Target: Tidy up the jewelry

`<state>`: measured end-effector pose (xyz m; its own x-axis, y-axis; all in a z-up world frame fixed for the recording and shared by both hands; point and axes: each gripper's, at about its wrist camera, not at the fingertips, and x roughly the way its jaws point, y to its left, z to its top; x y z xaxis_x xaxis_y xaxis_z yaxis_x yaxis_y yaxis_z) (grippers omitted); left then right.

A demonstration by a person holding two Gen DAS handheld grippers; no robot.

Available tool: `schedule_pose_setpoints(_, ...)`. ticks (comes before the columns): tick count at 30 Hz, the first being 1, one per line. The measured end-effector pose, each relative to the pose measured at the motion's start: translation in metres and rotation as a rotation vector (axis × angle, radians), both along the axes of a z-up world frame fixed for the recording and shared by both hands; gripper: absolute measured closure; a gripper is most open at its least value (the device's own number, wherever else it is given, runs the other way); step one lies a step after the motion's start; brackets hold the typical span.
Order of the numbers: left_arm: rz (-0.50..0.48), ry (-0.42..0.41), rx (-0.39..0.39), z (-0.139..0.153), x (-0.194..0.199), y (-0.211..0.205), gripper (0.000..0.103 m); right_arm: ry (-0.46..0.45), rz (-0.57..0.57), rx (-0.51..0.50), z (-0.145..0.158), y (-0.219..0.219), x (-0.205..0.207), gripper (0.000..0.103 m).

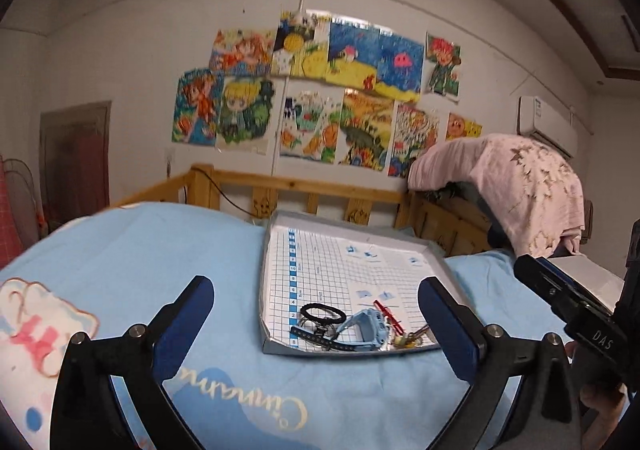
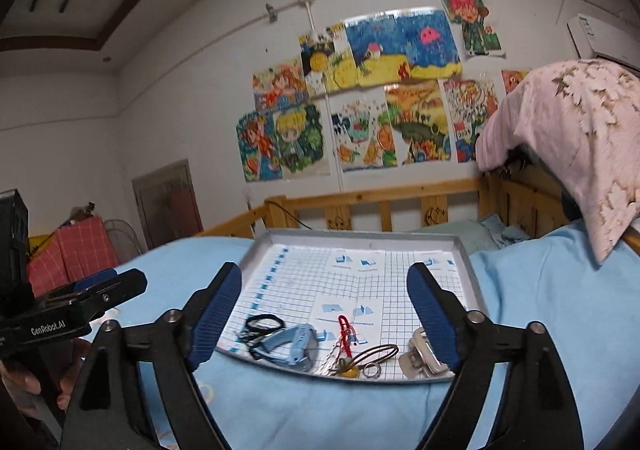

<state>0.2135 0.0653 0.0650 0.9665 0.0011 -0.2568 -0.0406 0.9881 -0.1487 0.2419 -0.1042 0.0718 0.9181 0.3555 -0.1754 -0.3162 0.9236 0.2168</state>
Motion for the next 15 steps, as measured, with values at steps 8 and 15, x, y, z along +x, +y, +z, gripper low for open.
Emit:
schedule_pose_setpoints(8, 0.031, -0.043, 0.023, 0.013, -0.058, -0.007, 0.000, -0.063, 0.021, 0.012, 0.021, -0.019, -0.059, 0.006)
schedule_pose_setpoints(15, 0.049, -0.067, 0.038, 0.018, -0.102, -0.012, 0.000, -0.109, 0.025, 0.011, 0.034, -0.031, -0.109, 0.004)
